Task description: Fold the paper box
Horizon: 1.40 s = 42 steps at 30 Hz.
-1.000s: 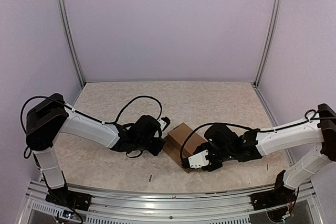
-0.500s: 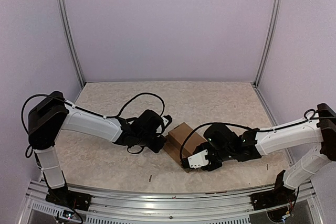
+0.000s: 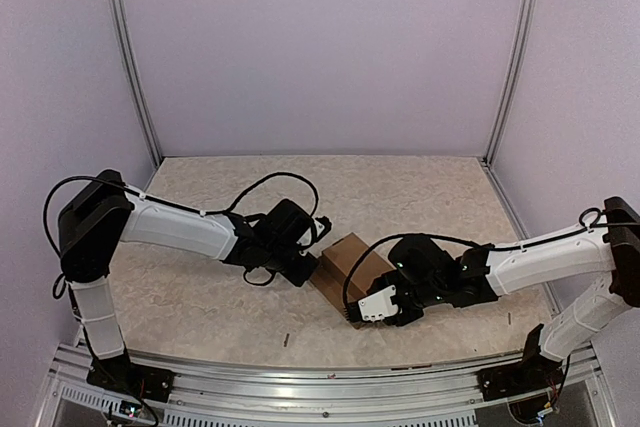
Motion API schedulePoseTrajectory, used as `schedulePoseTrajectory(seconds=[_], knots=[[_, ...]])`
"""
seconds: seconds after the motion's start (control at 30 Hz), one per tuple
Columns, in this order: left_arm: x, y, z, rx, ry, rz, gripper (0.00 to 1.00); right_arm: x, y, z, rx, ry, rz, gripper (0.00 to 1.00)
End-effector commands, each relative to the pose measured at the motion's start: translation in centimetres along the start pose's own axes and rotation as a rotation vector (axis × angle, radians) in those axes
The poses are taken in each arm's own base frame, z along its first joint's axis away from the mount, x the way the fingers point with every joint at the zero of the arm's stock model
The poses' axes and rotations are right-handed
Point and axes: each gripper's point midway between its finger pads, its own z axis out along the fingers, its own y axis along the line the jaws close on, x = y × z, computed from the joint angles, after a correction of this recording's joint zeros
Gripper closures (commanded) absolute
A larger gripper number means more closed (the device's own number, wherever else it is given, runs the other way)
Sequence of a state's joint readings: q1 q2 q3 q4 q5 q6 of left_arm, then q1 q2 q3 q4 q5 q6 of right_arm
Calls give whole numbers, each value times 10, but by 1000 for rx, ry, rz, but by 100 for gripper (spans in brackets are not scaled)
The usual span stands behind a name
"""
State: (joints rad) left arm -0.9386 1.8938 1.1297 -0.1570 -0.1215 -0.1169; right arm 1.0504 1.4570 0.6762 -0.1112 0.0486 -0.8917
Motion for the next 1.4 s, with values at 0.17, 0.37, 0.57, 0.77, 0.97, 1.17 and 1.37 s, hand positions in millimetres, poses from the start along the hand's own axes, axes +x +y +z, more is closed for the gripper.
schedulePoseTrajectory(seconds=[0.17, 0.37, 0.57, 0.77, 0.97, 1.17, 1.37], knots=[[-19, -15, -2, 52, -62, 52, 100, 12, 47, 10, -186, 22, -7, 53], [-18, -9, 2, 27, -91, 47, 99, 13, 46, 10, -186, 25, -4, 53], [-13, -5, 9, 3, -100, 44, 87, 14, 47, 10, -190, 28, 0, 53], [-12, -1, 7, 15, -114, 29, 88, 14, 47, 11, -194, 28, 1, 53], [-6, 3, 4, 5, -111, 11, 75, 15, 48, 11, -198, 32, 3, 53], [-2, 5, 0, 9, -114, -3, 74, 14, 45, 11, -193, 29, 13, 53], [0, 7, -1, 24, -129, -21, 81, 16, 43, 10, -188, 29, 23, 53]])
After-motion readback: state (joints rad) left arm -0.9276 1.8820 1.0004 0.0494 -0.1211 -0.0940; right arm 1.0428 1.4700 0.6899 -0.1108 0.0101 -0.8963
